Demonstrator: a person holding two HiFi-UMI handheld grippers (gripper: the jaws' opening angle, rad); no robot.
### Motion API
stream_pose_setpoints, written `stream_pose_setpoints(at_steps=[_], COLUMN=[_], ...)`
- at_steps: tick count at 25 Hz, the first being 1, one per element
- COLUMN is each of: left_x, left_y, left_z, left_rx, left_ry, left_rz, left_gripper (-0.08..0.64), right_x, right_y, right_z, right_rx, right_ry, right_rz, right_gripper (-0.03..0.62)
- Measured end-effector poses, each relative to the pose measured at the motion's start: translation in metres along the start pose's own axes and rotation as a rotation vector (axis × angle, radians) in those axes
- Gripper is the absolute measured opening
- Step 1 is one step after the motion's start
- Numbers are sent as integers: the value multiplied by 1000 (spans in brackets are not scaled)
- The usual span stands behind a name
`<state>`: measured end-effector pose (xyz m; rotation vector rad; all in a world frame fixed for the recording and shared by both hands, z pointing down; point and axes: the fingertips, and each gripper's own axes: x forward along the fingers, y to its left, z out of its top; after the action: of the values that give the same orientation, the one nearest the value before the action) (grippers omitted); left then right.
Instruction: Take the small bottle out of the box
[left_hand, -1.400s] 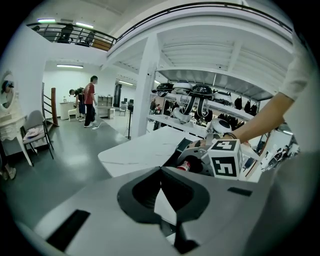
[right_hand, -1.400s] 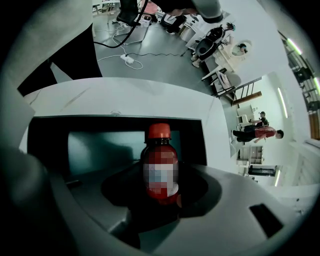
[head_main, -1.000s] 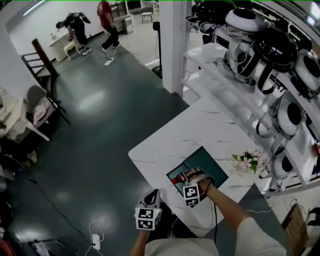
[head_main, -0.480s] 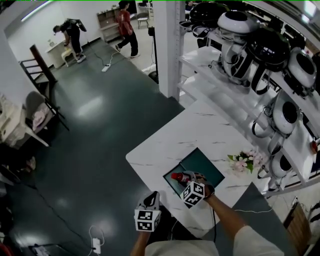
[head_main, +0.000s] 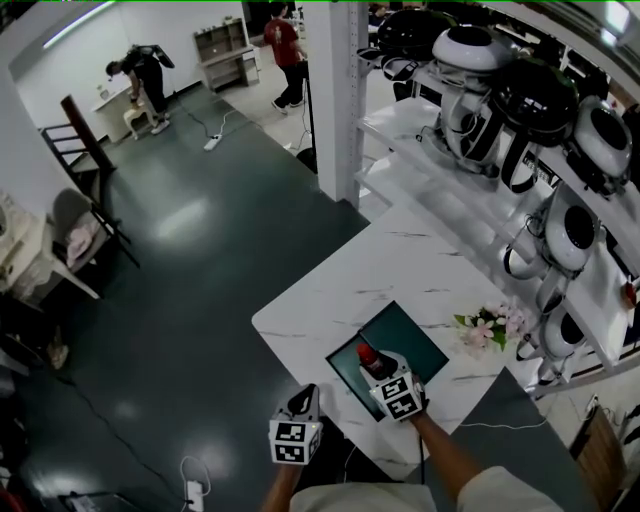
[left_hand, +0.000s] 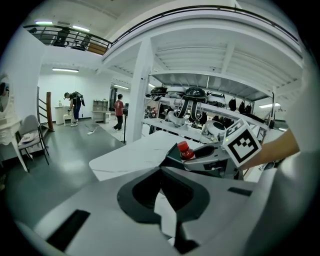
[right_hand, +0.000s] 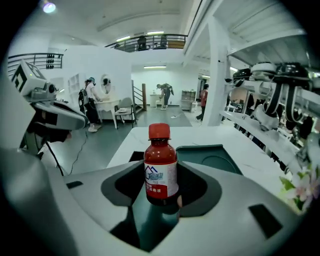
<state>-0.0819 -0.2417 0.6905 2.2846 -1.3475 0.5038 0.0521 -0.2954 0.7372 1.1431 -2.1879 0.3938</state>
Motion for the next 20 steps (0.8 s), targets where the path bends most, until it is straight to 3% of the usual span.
stream_pose_setpoints(at_steps=[6,20], left_x=[-1,-17], left_y=[1,-6], left_z=[8,61], left_rx=[9,54], left_ry=[-5,-108], left_rz=[7,35], left_gripper=[18,18], right_x=[-23,-100], right_y=[-3,-13], right_z=[12,52], right_rx=[72,78], right_ry=[-96,-271], right_rz=[-40,-142], right_gripper=[218,218])
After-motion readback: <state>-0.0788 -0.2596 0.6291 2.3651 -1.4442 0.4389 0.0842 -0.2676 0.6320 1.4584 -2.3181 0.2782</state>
